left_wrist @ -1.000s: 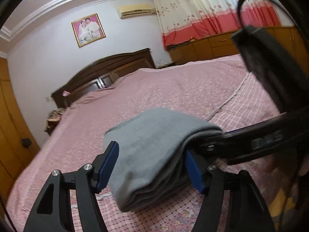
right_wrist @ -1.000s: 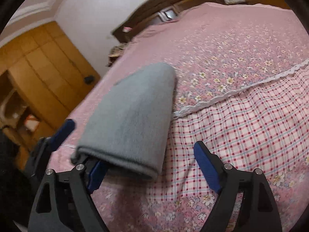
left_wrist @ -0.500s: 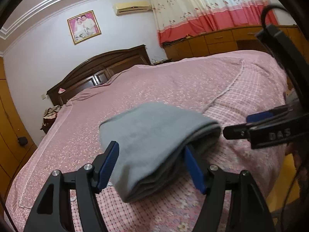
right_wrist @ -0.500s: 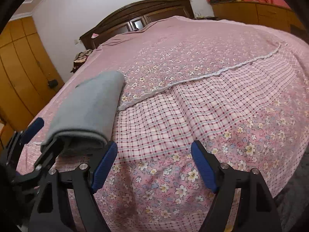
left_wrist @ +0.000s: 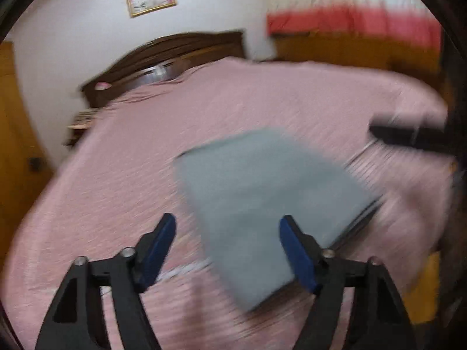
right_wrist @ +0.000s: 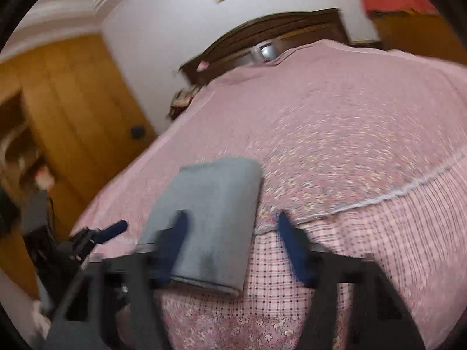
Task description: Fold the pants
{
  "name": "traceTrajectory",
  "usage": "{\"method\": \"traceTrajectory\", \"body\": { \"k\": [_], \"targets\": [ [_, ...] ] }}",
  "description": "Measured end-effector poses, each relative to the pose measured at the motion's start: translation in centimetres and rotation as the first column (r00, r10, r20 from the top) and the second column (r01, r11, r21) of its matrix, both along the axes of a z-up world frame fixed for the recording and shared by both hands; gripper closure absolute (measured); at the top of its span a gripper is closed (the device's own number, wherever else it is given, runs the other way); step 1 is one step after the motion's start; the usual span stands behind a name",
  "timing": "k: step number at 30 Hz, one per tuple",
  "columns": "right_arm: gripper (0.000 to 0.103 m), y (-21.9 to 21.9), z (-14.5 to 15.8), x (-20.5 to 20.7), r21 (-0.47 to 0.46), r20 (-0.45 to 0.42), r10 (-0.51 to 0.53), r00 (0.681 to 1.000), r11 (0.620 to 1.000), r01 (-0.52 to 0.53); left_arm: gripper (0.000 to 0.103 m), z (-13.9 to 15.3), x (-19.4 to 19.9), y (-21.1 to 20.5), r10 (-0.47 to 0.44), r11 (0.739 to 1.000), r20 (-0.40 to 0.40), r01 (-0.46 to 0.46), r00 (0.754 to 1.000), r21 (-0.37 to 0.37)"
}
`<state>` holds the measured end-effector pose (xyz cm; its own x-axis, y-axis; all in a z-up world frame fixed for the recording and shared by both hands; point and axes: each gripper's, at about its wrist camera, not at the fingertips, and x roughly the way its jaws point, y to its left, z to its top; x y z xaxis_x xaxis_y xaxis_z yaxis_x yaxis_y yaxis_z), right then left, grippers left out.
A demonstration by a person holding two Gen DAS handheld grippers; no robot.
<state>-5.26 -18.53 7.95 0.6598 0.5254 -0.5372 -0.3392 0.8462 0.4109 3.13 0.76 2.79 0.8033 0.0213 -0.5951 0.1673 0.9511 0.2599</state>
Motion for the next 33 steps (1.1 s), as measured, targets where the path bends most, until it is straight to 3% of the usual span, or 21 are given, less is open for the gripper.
{"method": "traceTrajectory", "body": {
  "k": [1,2,4,5,9,12,13,14,15,16,18,21,25,26,27,28,31,33],
  "targets": [
    [0.07,0.2,-0.1,-0.1,-0.006,0.002,0.016,1.0,1.0,-0.016,0.027,0.0,-0.4,1.0,0.024,0.999,-0.032,-0.025,0.999,-0.044],
    [0.07,0.5,-0.3,-0.6,-0.006,0.009,0.04,0.999,0.999,-0.04,0.027,0.0,-0.6,2.6,0.029,0.988,-0.096,-0.043,0.995,-0.149],
    [0.07,0.6,-0.9,-1.7,-0.005,0.014,0.071,0.997,0.997,-0.071,0.027,-0.3,-0.8,6.2,-0.013,0.907,-0.266,-0.101,0.964,-0.41],
    [0.07,0.8,-1.2,-2.1,-0.025,0.016,0.079,0.997,0.997,-0.079,0.026,-0.7,-1.1,8.2,-0.042,0.822,-0.334,-0.157,0.942,-0.548],
    [0.07,1.7,-2.2,-2.4,-0.074,0.018,0.083,0.996,0.994,-0.081,0.024,-1.5,-2.0,11.0,-0.157,0.642,-0.396,-0.211,0.905,-0.737],
    [0.07,1.1,-1.9,-2.9,-0.04,0.02,0.065,0.998,0.997,-0.064,0.025,-1.9,-1.3,11.3,-0.225,0.549,-0.389,-0.214,0.893,-0.808],
    [0.07,0.9,-1.7,-3.1,-0.03,0.026,0.061,0.998,0.998,-0.061,0.029,-1.9,-0.8,11.2,-0.212,0.548,-0.393,-0.224,0.895,-0.806],
    [0.07,0.7,-1.3,-3.1,-0.023,0.036,0.058,0.998,0.998,-0.057,0.043,-2.0,-0.4,11.2,-0.188,0.556,-0.4,-0.239,0.897,-0.796],
    [0.07,0.3,-1.2,-3.5,-0.023,0.044,0.054,0.998,0.998,-0.053,0.063,-2.3,0.1,11.0,-0.171,0.57,-0.423,-0.261,0.89,-0.779],
    [0.07,0.2,-1.0,-3.6,-0.022,0.056,0.053,0.997,0.998,-0.052,0.072,-2.4,0.4,11.0,-0.16,0.574,-0.435,-0.275,0.886,-0.771],
    [0.07,0.2,-0.5,-3.5,-0.013,0.074,0.062,0.995,0.998,-0.061,0.089,-2.5,0.7,10.9,-0.158,0.553,-0.433,-0.284,0.888,-0.784],
    [0.07,0.8,0.7,-3.3,0.035,0.101,0.122,0.987,0.991,-0.126,0.093,-1.3,0.6,10.6,-0.148,0.565,-0.393,-0.248,0.908,-0.787],
    [0.071,3.5,-0.2,-2.2,0.103,0.088,0.297,0.951,0.947,-0.306,0.093,0.9,0.0,11.0,-0.13,0.587,-0.331,-0.196,0.935,-0.785],
    [0.077,4.4,-1.5,-1.7,0.067,0.025,0.313,0.949,0.947,-0.314,0.093,1.0,0.4,11.2,-0.121,0.599,-0.33,-0.196,0.936,-0.776],
    [0.093,4.9,-2.8,-1.3,0.008,-0.036,0.282,0.959,0.959,-0.282,0.093,0.9,0.6,11.5,-0.104,0.615,-0.335,-0.204,0.937,-0.762],
    [0.103,4.8,-4.5,-1.1,-0.036,-0.094,0.242,0.966,0.969,-0.246,0.093,0.5,0.8,11.7,-0.1,0.616,-0.347,-0.216,0.933,-0.758],
    [0.103,2.2,-6.5,-0.8,0.125,-0.158,0.231,0.96,0.969,-0.213,0.093,-1.9,0.3,11.8,-0.113,0.599,-0.393,-0.253,0.913,-0.76],
    [0.103,1.6,-6.1,-0.9,0.114,-0.163,0.233,0.959,0.97,-0.216,0.092,-2.7,-0.4,11.7,-0.102,0.605,-0.389,-0.253,0.916,-0.755]
  ]
}}
